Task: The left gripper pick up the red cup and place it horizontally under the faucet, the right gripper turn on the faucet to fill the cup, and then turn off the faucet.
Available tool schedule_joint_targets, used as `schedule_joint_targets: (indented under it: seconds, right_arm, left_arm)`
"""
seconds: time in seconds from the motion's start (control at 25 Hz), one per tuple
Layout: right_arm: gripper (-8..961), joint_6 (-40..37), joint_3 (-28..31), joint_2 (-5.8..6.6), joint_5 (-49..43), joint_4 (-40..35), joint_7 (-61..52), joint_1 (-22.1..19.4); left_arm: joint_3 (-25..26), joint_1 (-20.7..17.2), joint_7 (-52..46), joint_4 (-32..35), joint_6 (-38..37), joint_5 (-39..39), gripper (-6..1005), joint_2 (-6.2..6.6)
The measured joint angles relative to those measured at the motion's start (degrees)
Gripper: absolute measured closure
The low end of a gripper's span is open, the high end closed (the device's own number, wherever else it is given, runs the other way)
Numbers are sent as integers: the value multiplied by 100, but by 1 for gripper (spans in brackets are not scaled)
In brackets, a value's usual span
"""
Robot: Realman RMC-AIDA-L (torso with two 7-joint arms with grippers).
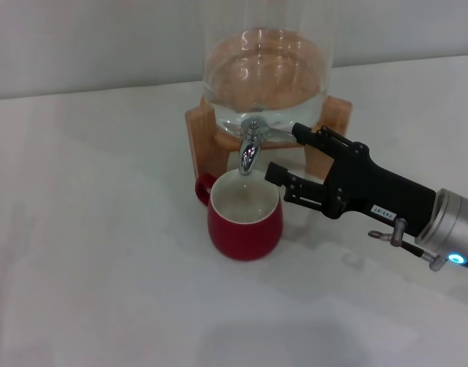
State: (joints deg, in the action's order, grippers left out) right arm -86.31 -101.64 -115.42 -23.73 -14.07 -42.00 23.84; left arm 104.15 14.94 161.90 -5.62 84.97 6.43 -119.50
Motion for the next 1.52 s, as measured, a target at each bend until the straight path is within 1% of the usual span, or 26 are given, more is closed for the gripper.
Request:
schedule_joint_targets:
  seconds: [1.0,1.52]
  right_arm:
    - [100,-46,-286,2,0,-193,-195,-14]
    - [100,-30,-237,4,29,-228,-185,-42]
  left_arm:
    - [0,9,0,-11,-7,-1,112,15]
    - [1,18,0,-1,-6,-17,112,15]
